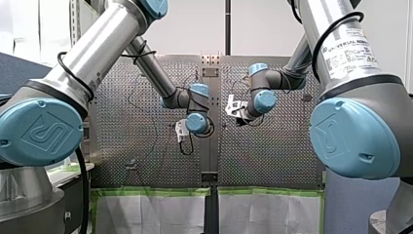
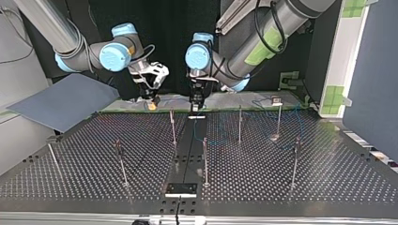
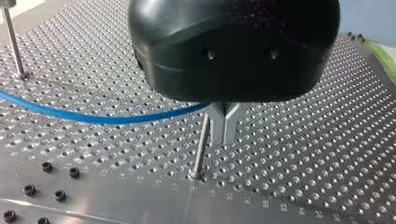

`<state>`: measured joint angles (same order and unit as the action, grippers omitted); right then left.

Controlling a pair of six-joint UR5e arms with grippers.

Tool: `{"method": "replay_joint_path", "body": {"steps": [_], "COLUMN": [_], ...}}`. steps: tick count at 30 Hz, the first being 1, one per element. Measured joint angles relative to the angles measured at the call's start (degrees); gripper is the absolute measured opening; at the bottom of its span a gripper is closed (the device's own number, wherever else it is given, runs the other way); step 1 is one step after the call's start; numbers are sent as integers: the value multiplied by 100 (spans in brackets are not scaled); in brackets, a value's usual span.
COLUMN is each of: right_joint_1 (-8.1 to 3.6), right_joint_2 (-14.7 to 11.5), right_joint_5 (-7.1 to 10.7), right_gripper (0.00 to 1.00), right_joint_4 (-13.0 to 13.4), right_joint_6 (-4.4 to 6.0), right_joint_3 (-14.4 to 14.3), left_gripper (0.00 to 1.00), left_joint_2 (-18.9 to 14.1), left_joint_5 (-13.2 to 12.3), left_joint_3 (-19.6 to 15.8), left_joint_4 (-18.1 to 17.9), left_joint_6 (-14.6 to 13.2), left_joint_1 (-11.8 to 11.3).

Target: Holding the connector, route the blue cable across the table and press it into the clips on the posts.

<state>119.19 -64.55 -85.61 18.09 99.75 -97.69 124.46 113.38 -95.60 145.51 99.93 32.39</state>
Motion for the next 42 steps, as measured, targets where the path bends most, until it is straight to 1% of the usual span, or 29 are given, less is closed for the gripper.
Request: {"method": "replay_joint_path", "body": {"steps": [4, 11, 15, 18, 21, 25, 29, 34, 38, 42], "right_joint_1": [-53, -145, -198, -228, -255, -309, -355, -427, -474, -522], "right_joint_2": [11, 70, 118, 231, 304, 333, 343, 359, 384, 464], "right_joint_5": [8, 67, 147, 194, 215, 237, 255, 266, 268, 269], "right_gripper": [0, 0, 0, 0, 0, 0, 0, 0, 0, 0], "right_joint_4": [62, 116, 141, 141, 147, 141, 122, 97, 92, 96], "right_joint_6": [68, 119, 128, 131, 142, 202, 232, 260, 263, 249], "right_joint_3": [2, 3, 25, 89, 141, 226, 302, 405, 437, 479], "left_gripper": [2, 2, 2, 2, 2, 2, 2, 2, 2, 2], "left_joint_2": [1, 69, 275, 419, 478, 508, 557, 665, 836, 989], "left_joint_5": [-143, -341, -409, -446, -491, -511, -558, -690, -787, -853], "left_joint_3": [0, 47, 246, 409, 560, 739, 821, 853, 981, 1127], "left_joint_4": [-78, -205, -100, -45, -23, -31, -47, -100, -145, -161], "left_joint_6": [4, 33, 54, 84, 133, 179, 193, 214, 231, 235], "left_joint_1": [-4, -11, -22, -46, -66, -109, -161, -196, -213, -229]}}
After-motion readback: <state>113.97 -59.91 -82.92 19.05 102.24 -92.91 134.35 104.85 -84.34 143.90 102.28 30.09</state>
